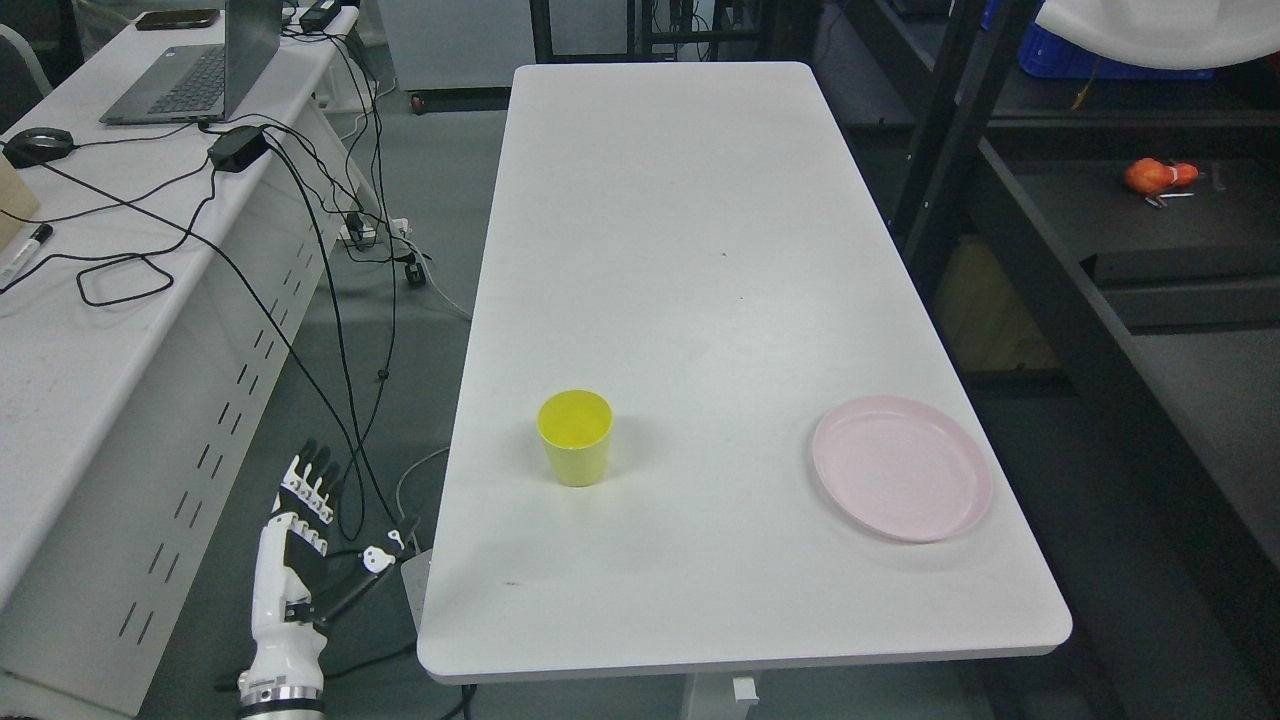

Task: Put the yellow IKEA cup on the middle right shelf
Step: 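Raise the left hand and reach toward the yellow cup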

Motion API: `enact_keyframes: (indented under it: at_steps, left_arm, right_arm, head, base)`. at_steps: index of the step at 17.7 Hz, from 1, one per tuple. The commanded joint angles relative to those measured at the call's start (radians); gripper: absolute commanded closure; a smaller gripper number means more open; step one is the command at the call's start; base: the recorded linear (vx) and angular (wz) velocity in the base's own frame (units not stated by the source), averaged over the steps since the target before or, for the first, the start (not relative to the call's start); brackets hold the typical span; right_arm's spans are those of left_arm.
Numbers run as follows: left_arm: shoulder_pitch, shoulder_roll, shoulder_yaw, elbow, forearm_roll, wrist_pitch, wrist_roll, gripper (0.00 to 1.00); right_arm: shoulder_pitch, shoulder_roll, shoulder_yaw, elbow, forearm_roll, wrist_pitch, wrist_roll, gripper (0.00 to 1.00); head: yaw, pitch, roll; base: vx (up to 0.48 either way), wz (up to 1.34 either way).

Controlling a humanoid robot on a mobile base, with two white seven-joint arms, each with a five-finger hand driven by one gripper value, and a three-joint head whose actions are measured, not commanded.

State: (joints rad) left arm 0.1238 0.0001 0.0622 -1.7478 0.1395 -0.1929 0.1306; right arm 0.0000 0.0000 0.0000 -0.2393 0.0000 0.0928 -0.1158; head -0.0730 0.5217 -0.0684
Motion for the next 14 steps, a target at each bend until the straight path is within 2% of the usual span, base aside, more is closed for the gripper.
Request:
enact_keyframes:
  at_steps: [1,4,7,10,14]
  left_arm:
    - [-0.007,0.021,-0.012,0.001,0.000,0.003,-0.003,0.01]
    - [-0.021,0.018,-0.015,0.016,0.002,0.015,-0.022,0.01]
    - [-0.105,0.017,-0.016,0.085,0.075,0.026,-0.058,0.01]
    - [-0.182,0.017,-0.021,0.157,0.086,0.055,-0.060,0.01]
    - [-0.265,0.017,-0.083,0.238,0.115,0.055,-0.092,0.03]
  right_arm:
    - [0.014,-0.017,0.017,0.000,-0.025,0.001,-0.001,0.01]
    - [0.014,-0.017,0.017,0.000,-0.025,0.001,-0.001,0.00]
    - [0.014,-0.017,0.017,0.000,-0.025,0.001,-0.001,0.01]
    - [0.014,-0.017,0.017,0.000,-0.025,0.001,-0.001,0.01]
    - [0.014,-0.017,0.017,0.000,-0.025,0.001,-0.001,0.01]
  head:
    - [0.0000,0.000,0.000]
    - [0.0000,0.000,0.000]
    - [0.0000,0.000,0.000]
    - [0.0000,0.000,0.000]
    - [0.0000,0.000,0.000]
  base:
    - [0.000,0.00]
    - [0.000,0.00]
    - [0.000,0.00]
    - [0.000,0.00]
    - [0.000,0.00]
